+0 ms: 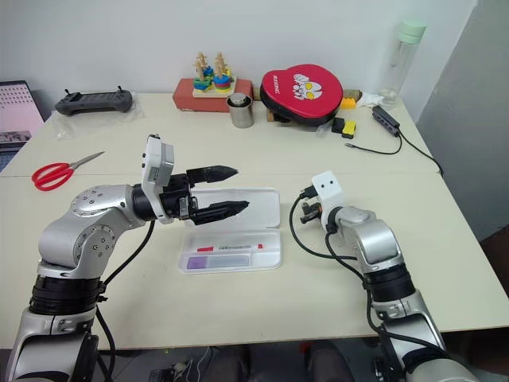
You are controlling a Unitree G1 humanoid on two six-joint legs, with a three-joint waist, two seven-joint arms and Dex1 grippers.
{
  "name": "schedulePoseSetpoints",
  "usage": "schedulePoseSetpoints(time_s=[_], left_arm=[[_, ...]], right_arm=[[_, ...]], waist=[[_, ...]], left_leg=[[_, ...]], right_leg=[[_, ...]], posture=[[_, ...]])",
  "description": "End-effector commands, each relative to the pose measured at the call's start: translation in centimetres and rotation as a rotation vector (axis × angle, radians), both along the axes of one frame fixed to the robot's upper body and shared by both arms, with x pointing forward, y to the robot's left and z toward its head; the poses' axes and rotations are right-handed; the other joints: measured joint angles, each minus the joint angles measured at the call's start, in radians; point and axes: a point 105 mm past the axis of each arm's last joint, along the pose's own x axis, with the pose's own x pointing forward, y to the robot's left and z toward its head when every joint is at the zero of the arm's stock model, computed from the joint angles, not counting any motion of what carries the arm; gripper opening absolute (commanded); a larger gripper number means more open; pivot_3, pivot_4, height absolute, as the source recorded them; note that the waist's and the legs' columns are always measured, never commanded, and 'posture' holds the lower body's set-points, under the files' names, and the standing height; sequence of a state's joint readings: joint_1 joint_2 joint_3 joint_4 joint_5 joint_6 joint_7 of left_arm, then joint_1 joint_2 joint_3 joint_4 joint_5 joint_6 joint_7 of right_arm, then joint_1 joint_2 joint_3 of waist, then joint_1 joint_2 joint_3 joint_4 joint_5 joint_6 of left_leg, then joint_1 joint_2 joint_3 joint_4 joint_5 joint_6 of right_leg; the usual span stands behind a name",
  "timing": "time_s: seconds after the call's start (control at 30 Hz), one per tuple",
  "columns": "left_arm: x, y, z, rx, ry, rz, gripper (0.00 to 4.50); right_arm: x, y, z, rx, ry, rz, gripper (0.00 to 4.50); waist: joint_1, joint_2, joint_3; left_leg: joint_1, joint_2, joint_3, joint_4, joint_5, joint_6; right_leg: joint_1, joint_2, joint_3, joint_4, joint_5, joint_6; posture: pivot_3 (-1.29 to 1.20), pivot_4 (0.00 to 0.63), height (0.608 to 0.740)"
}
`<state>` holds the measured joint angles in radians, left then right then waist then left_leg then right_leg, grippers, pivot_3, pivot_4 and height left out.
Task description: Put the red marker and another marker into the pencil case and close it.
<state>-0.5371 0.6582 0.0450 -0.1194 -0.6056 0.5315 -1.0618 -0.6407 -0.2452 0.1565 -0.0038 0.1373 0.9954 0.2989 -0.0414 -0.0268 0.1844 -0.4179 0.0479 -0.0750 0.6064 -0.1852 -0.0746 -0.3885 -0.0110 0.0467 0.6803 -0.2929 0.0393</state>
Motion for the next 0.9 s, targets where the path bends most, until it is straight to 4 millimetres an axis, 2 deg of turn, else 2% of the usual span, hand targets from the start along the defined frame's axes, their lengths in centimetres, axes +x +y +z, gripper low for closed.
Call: schedulePoseSetpoints(time_s=[0.03,0.13,0.27,0.33,0.5,0.6,0.63,0.73,0.83,0.9], left_arm=[[-0.3,-0.3,1.2,0.000,-0.059,-0.015,4.50],[-0.3,-0.3,1.2,0.000,-0.059,-0.014,4.50],[-0.3,-0.4,1.1,-0.001,-0.058,-0.014,4.50],[-0.3,-0.4,1.0,-0.001,-0.056,-0.015,4.50],[-0.3,-0.6,1.0,-0.001,-0.057,-0.015,4.50],[-0.3,-0.6,1.0,0.000,-0.056,-0.015,4.50],[-0.3,-0.6,1.0,0.000,-0.056,-0.015,4.50],[-0.3,-0.7,0.9,0.000,-0.055,-0.015,4.50],[-0.3,-0.6,0.9,-0.001,-0.054,-0.013,4.50],[-0.3,-0.6,0.9,0.000,-0.055,-0.012,4.50]], right_arm=[[0.3,-0.1,2.4,0.010,-0.085,-0.008,0.04],[0.4,-0.3,2.8,-0.004,-0.104,-0.019,0.54],[0.5,-0.5,3.4,-0.015,-0.130,-0.035,1.70],[0.4,-0.2,3.4,-0.007,-0.126,-0.034,2.14],[-0.1,0.6,2.6,0.005,-0.090,-0.027,3.38],[-0.3,0.9,1.5,0.017,-0.048,-0.032,4.24],[-0.3,0.9,0.9,0.013,-0.031,-0.037,4.38],[-0.2,0.6,-0.1,0.008,-0.001,-0.060,4.38],[0.0,0.0,-0.5,-0.007,0.007,-0.074,3.89],[0.1,-0.2,-0.4,-0.001,0.003,-0.077,3.37]], waist=[[0.000,0.000,0.000],[0.000,0.000,0.000],[0.000,0.000,0.000],[0.000,0.000,0.000],[0.000,0.000,0.000],[0.000,0.000,0.000],[0.000,0.000,0.000],[0.000,0.000,0.000],[0.000,0.000,0.000],[0.000,0.000,0.000]], left_leg=[[0.000,0.000,0.000,0.000,0.000,0.000],[0.000,0.000,0.000,0.000,0.000,0.000],[0.000,0.000,0.000,0.000,0.000,0.000],[0.000,0.000,0.000,0.000,0.000,0.000],[0.000,0.000,0.000,0.000,0.000,0.000],[0.000,0.000,0.000,0.000,0.000,0.000],[0.000,0.000,0.000,0.000,0.000,0.000],[0.000,0.000,0.000,0.000,0.000,0.000],[0.000,0.000,0.000,0.000,0.000,0.000],[0.000,0.000,0.000,0.000,0.000,0.000]], right_leg=[[0.000,0.000,0.000,0.000,0.000,0.000],[0.000,0.000,0.000,0.000,0.000,0.000],[0.000,0.000,0.000,0.000,0.000,0.000],[0.000,0.000,0.000,0.000,0.000,0.000],[0.000,0.000,0.000,0.000,0.000,0.000],[0.000,0.000,0.000,0.000,0.000,0.000],[0.000,0.000,0.000,0.000,0.000,0.000],[0.000,0.000,0.000,0.000,0.000,0.000],[0.000,0.000,0.000,0.000,0.000,0.000],[0.000,0.000,0.000,0.000,0.000,0.000]], posture=[[0.00,0.150,0.740],[0.00,0.150,0.740],[0.00,0.150,0.740],[0.00,0.150,0.740],[0.00,0.150,0.740],[0.00,0.150,0.740],[0.00,0.150,0.740],[0.00,0.150,0.740],[0.00,0.150,0.740],[0.00,0.150,0.740]])
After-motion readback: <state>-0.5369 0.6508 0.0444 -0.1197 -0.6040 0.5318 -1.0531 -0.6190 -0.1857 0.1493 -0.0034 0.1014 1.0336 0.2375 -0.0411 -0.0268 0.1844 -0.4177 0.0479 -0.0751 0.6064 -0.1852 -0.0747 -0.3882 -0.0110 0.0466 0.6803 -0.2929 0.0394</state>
